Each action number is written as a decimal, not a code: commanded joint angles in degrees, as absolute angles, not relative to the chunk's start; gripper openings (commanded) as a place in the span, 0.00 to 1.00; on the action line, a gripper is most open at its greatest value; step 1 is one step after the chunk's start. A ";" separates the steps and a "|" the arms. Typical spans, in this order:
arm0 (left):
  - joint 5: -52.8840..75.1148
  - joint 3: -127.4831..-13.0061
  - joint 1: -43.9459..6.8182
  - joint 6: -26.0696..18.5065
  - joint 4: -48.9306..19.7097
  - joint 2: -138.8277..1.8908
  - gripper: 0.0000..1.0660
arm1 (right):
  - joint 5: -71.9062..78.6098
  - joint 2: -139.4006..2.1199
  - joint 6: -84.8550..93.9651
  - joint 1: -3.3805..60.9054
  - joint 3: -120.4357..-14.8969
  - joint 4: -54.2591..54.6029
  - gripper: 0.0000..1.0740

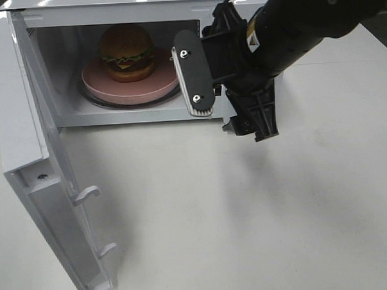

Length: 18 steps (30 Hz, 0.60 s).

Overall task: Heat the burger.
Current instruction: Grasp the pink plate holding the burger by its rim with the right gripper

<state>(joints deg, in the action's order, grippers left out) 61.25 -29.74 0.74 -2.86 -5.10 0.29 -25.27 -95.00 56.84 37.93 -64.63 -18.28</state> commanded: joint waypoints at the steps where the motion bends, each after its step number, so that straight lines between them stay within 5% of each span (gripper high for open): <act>1: 61.25 -29.56 0.86 -2.64 -5.16 1.20 0.92 | -24.81 -97.92 56.09 39.53 -68.12 -19.08 0.85; 18: 61.25 -29.56 0.86 -2.64 -5.16 1.20 0.92 | -22.00 -108.46 56.04 39.53 -78.55 -19.08 0.83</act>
